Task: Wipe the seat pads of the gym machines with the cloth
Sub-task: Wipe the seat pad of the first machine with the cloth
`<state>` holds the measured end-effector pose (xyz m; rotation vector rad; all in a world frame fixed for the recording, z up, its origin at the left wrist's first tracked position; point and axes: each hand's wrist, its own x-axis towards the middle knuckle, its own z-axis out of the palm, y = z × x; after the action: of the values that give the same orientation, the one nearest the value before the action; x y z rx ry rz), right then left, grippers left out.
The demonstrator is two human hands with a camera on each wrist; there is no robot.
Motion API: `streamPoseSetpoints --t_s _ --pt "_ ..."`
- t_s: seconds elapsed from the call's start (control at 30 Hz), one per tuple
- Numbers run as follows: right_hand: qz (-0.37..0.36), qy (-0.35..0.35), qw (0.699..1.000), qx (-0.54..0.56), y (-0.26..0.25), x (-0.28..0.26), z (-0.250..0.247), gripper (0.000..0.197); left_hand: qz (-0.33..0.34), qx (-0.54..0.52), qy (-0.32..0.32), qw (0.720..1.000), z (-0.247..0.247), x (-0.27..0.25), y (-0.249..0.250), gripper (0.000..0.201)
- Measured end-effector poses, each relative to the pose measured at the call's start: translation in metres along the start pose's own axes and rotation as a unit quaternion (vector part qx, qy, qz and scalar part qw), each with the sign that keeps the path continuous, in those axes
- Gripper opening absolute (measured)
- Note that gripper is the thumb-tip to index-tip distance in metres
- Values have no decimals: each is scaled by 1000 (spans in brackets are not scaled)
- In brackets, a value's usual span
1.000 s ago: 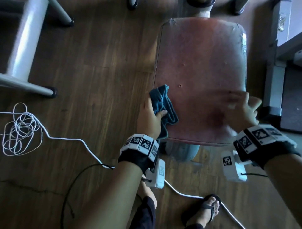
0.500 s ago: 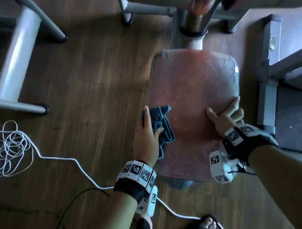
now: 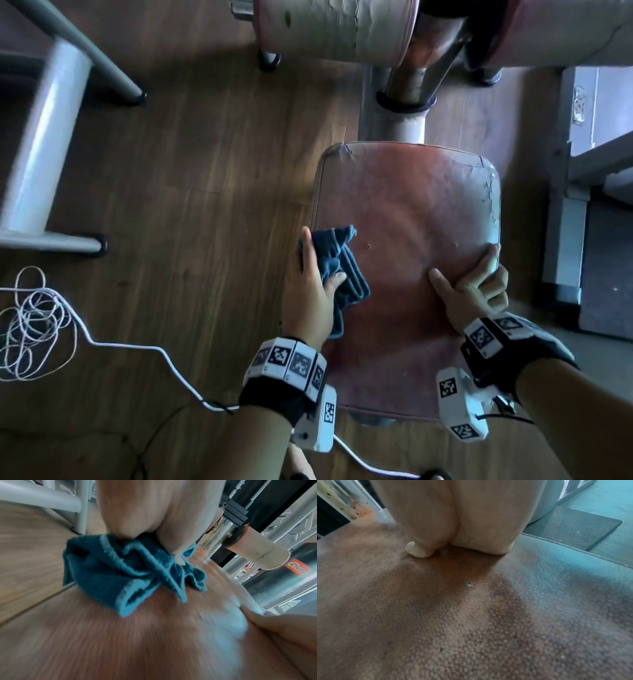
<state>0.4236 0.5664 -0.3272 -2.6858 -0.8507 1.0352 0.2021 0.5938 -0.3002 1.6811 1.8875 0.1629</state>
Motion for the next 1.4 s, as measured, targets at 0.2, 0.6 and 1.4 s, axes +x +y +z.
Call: streamPoseSetpoints --t_s 0.2,0.6,1.4 --pt "2 -10 1000 6 1 1 1 103 2 -27 35 999 -2 20 7 82" --pt "7 -23 1000 -5 -2 0 -1 104 0 -94 -9 996 -4 73 24 88" --pt "33 -76 997 -7 -9 -5 -10 101 13 -112 -39 993 -5 107 28 85"
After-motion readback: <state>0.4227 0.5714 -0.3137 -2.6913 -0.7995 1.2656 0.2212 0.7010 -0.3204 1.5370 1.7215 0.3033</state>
